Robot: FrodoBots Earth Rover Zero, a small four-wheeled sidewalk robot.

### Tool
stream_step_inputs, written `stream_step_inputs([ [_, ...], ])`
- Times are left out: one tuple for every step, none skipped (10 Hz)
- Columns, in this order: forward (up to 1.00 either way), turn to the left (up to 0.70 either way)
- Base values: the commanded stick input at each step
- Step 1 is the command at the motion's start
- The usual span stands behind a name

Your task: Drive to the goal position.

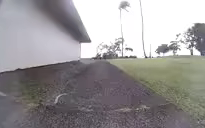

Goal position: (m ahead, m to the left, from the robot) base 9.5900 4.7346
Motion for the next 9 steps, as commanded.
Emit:
stream_step_inputs([
  [0.70,0.00],
  [0.70,0.00],
  [0.70,0.00],
  [0.70,0.00],
  [0.70,0.00],
  [0.70,0.00],
  [0.70,0.00],
  [0.70,0.00],
  [0.70,0.00],
])
